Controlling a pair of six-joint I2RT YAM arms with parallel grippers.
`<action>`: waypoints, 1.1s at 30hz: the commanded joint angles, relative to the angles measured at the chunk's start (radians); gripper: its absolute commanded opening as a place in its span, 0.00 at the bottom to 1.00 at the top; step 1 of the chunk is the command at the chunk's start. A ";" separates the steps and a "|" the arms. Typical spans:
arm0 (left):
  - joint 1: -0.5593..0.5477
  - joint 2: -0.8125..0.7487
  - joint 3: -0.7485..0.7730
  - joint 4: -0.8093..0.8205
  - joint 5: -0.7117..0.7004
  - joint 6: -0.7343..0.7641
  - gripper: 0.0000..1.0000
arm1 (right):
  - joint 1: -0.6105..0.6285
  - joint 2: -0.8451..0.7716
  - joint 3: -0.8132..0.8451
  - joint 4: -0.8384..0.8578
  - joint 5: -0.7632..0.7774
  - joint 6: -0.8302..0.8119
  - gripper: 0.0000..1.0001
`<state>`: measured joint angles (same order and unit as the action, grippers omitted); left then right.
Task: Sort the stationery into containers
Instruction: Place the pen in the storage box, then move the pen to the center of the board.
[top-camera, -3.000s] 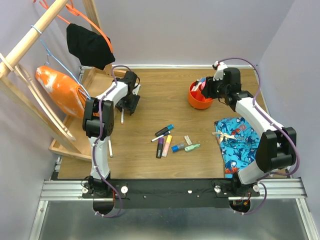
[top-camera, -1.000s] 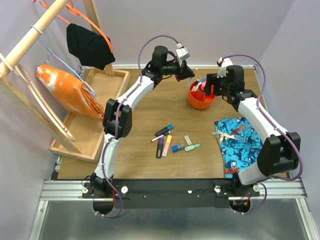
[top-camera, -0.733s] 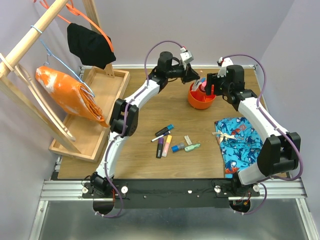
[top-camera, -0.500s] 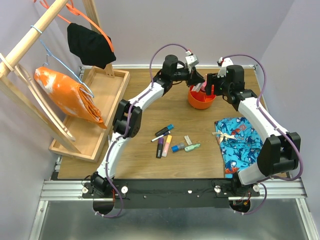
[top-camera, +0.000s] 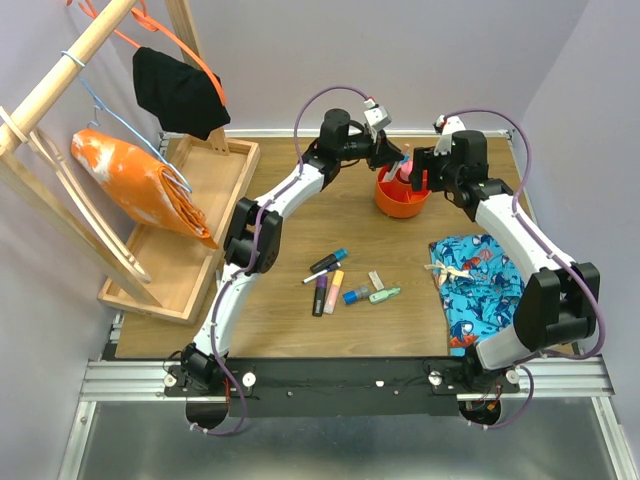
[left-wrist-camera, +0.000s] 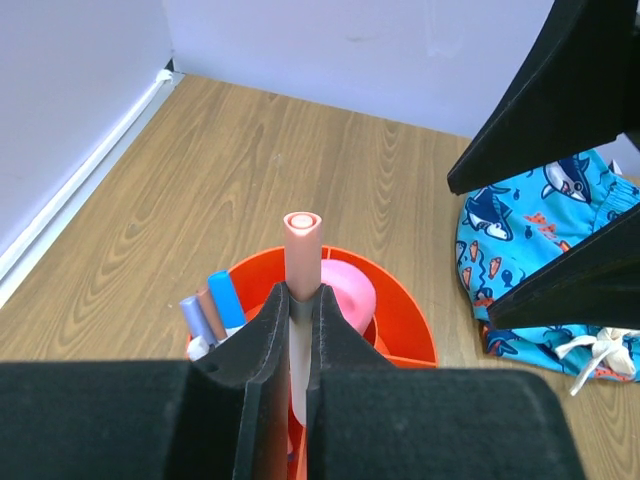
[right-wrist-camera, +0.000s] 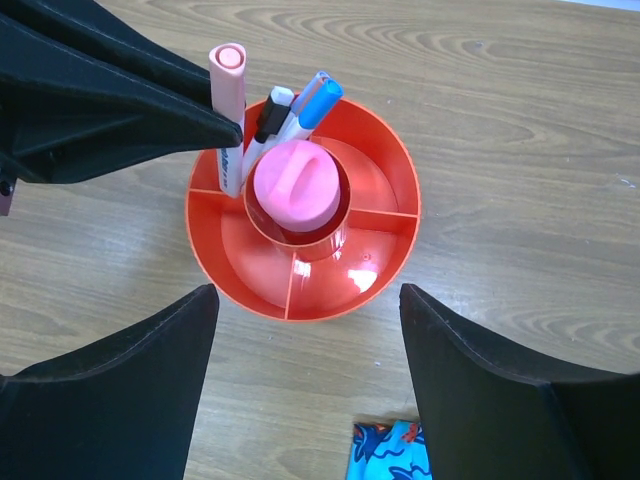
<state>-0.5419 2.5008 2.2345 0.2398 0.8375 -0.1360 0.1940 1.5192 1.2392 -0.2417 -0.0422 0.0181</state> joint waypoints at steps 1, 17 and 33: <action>-0.003 0.007 0.023 0.029 -0.032 0.010 0.00 | -0.008 0.028 0.019 -0.010 -0.007 0.008 0.80; 0.000 0.024 -0.032 -0.020 -0.121 0.044 0.43 | -0.008 0.056 0.031 0.001 -0.018 0.011 0.80; 0.054 -0.489 -0.509 -0.239 -0.241 0.288 0.59 | -0.008 0.023 -0.009 0.068 -0.064 0.034 0.80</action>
<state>-0.5140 2.3051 1.9236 0.1047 0.6724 0.0219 0.1940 1.5642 1.2407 -0.2180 -0.0643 0.0303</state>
